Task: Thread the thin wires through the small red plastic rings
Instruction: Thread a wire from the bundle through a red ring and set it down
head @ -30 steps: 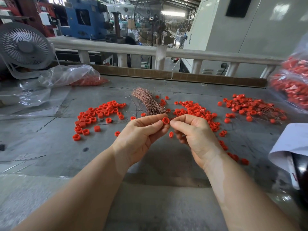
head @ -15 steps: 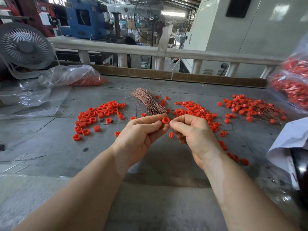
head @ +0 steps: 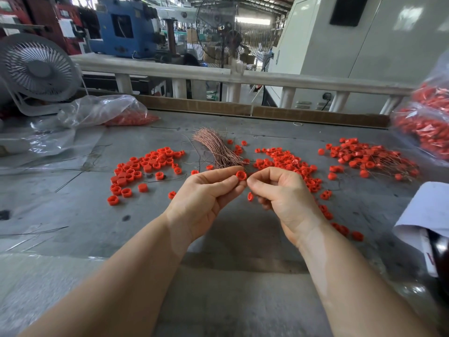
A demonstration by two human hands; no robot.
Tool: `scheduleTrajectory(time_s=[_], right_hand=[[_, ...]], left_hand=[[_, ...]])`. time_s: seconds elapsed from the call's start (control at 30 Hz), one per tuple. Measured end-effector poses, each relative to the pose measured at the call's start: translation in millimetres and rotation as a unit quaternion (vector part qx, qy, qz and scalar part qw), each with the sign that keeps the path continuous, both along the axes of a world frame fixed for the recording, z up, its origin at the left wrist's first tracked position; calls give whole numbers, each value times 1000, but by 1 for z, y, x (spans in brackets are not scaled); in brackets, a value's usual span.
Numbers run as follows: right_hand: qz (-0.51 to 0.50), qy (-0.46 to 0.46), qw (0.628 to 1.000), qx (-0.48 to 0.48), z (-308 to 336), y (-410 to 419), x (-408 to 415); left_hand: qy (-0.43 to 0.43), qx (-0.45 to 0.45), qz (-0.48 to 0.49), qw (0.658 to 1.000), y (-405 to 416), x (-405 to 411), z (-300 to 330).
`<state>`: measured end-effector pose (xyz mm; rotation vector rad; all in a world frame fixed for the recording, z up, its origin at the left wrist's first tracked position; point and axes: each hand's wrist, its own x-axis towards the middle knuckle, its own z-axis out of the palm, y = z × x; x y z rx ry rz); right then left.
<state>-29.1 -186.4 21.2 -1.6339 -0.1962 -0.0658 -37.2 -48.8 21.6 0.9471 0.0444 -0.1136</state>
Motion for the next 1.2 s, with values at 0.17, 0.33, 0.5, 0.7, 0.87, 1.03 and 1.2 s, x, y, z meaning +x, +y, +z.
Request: scheduleTrajectory(time_s=[0.17, 0.33, 0.5, 0.7, 0.87, 1.03, 1.2], right_hand=[[5, -2, 1000, -7, 0, 0, -1], [2, 3, 1000, -13, 1, -1, -1], [-3, 25, 1000, -2, 2, -3, -1], [7, 46, 999, -5, 4, -2, -2], [12, 57, 998, 3, 5, -2, -1], [24, 92, 995, 36, 5, -3, -1], [62, 128, 988, 52, 5, -3, -3]], left_hand=[[2, -3, -3, 1000, 1, 0, 0], [0, -14, -7, 1000, 0, -1, 1], [0, -31, -20, 999, -1, 0, 2], [2, -43, -42, 998, 0, -1, 3], [0, -46, -46, 998, 0, -2, 3], [-1, -62, -50, 997, 0, -3, 3], [-5, -69, -46, 997, 0, -2, 2]])
